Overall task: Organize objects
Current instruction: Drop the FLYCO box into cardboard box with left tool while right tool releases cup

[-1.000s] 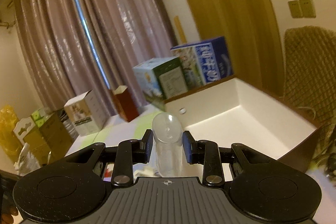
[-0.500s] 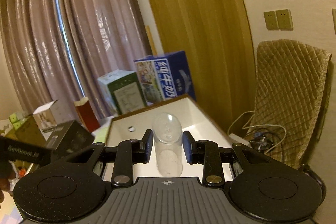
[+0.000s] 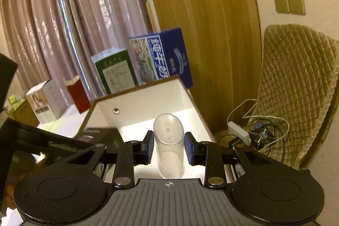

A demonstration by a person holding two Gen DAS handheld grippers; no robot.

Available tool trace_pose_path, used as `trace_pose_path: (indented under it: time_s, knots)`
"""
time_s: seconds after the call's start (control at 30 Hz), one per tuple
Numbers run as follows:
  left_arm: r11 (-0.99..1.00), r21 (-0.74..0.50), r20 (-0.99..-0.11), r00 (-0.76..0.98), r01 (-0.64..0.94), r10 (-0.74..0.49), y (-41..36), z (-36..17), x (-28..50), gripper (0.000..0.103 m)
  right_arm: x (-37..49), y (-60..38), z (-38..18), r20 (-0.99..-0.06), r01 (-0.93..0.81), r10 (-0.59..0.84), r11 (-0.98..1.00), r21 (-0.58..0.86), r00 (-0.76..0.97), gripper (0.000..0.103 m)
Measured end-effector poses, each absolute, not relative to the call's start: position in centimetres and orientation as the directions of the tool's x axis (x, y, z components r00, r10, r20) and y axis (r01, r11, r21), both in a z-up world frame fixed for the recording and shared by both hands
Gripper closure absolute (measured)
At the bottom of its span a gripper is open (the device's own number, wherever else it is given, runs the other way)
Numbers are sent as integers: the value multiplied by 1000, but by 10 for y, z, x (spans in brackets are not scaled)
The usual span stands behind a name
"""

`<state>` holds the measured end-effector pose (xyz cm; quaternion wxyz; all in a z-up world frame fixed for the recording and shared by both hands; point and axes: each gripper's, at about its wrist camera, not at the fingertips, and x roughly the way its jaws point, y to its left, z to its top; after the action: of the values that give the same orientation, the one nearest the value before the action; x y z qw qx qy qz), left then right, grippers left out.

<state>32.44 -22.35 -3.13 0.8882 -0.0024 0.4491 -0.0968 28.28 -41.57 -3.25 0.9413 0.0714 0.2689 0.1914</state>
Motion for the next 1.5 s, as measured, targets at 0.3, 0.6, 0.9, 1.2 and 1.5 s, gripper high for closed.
trace_pose_path:
  time_s: [0.3, 0.6, 0.9, 1.2, 1.5]
  knots:
    - [987, -45, -822, 556, 155, -125, -241, -51, 347, 27, 296, -416, -41, -507, -338, 414, 910, 240, 756, 75]
    - [989, -77, -831, 539, 128, -135, -242, -65, 361, 23, 308, -414, -46, -535, -353, 428, 903, 243, 728, 75]
    - [988, -67, -833, 538, 135, -130, -235, -63, 358, 17, 317, -410, -48, -548, -357, 434, 901, 249, 715, 55]
    - [985, -58, -812, 567, 161, -140, -221, -44, 338, 13, 306, -412, -37, -554, -377, 456, 889, 258, 697, 30]
    - [988, -70, -801, 583, 135, -137, -200, -24, 307, 8, 287, -412, -26, -587, -382, 462, 885, 264, 665, 15]
